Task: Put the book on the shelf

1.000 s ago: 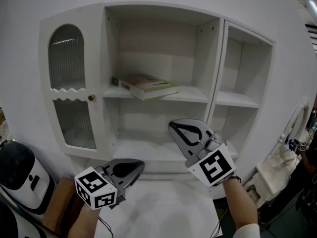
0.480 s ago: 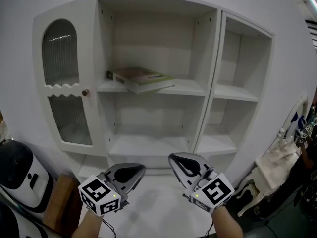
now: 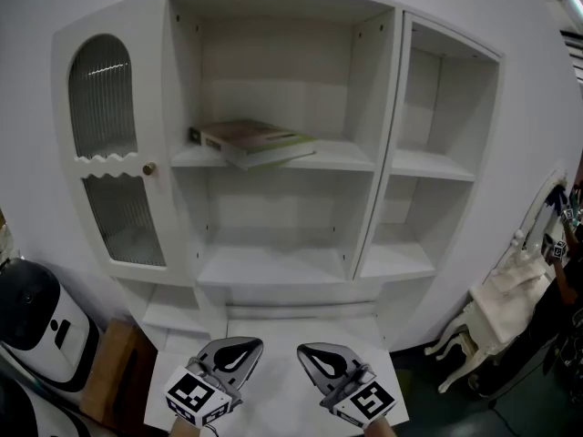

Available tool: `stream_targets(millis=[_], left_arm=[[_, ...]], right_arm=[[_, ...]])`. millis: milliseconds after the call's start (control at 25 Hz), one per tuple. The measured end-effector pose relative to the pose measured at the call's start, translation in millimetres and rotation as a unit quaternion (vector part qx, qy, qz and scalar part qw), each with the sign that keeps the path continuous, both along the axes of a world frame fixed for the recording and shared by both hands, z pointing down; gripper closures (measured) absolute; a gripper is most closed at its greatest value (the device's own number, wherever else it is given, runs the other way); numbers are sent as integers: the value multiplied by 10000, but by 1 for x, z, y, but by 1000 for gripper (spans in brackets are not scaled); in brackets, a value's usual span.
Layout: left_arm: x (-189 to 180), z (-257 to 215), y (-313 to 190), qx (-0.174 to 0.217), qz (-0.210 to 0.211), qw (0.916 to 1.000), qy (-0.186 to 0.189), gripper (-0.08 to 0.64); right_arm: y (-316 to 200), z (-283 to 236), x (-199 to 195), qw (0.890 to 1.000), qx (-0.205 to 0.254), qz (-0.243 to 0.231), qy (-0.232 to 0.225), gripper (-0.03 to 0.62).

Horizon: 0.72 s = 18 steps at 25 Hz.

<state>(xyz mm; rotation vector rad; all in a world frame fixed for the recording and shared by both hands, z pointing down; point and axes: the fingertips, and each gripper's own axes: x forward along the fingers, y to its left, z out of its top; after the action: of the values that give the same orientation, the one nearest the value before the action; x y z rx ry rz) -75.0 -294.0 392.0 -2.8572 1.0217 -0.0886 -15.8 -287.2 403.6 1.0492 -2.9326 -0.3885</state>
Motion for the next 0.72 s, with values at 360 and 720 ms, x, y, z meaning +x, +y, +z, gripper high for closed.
stream_targets(millis=[360, 720], left_arm=[[-2, 30, 14, -243, -152, 9992, 265, 552], [-5, 32, 12, -342, -237, 9986, 332, 552]], right_arm=[[20, 17, -20, 9992, -125, -224, -303, 580], [18, 17, -28, 9991, -106, -283, -307, 580]])
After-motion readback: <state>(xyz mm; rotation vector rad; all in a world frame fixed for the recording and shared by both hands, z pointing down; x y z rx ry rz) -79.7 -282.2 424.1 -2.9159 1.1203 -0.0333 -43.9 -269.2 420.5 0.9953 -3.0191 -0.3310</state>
